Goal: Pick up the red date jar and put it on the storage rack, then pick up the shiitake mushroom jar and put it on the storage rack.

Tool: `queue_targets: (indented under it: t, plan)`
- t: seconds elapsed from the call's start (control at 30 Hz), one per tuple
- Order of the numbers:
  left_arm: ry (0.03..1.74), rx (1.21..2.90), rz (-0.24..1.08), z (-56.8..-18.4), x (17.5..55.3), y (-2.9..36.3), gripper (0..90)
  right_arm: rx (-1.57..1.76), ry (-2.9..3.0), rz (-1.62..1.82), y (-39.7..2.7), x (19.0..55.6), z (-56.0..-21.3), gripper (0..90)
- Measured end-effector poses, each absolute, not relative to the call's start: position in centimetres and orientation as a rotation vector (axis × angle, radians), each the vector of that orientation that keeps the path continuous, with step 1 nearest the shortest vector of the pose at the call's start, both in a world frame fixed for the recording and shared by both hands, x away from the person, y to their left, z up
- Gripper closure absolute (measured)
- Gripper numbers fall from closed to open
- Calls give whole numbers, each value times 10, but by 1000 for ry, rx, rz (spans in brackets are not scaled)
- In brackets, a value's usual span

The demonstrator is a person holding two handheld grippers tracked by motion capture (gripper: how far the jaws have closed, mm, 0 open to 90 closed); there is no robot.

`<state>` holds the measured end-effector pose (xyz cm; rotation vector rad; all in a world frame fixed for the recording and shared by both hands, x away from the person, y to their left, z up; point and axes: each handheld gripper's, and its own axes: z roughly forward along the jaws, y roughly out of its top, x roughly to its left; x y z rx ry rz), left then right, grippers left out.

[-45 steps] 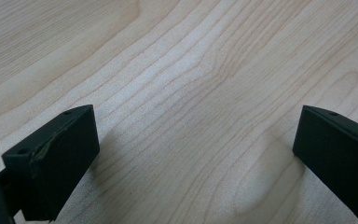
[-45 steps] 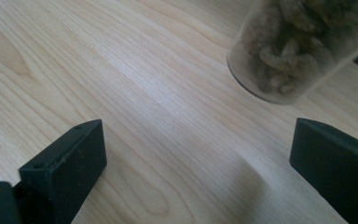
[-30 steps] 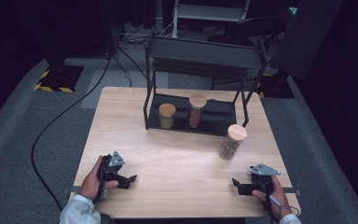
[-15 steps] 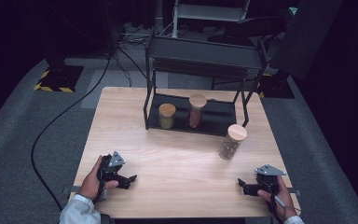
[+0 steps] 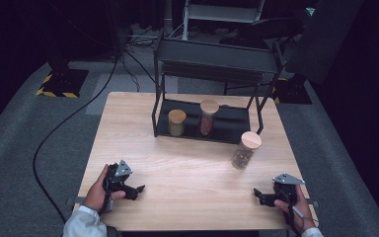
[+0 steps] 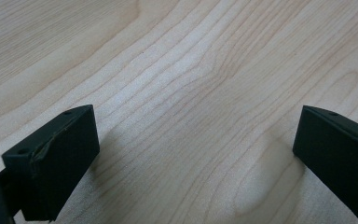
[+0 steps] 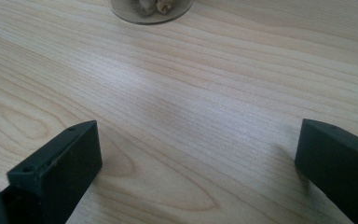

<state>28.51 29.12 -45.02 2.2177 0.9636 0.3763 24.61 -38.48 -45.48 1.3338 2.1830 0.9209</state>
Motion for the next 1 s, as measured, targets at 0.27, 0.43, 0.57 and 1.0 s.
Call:
queue_targets:
  t: [0.27, 0.43, 0.57, 1.0]
  plan:
    - [960, 2218, 372, -450, 286, 292, 1, 1334, 2184, 920, -385, 246, -455, 1]
    - [958, 2218, 370, -450, 287, 292, 1, 1335, 2184, 921, -385, 246, -455, 1]
    - [956, 2221, 372, -450, 287, 292, 1, 1336, 2183, 922, -385, 246, -455, 1]
    - [953, 2223, 374, -450, 287, 292, 1, 1338, 2182, 924, -385, 246, -455, 0]
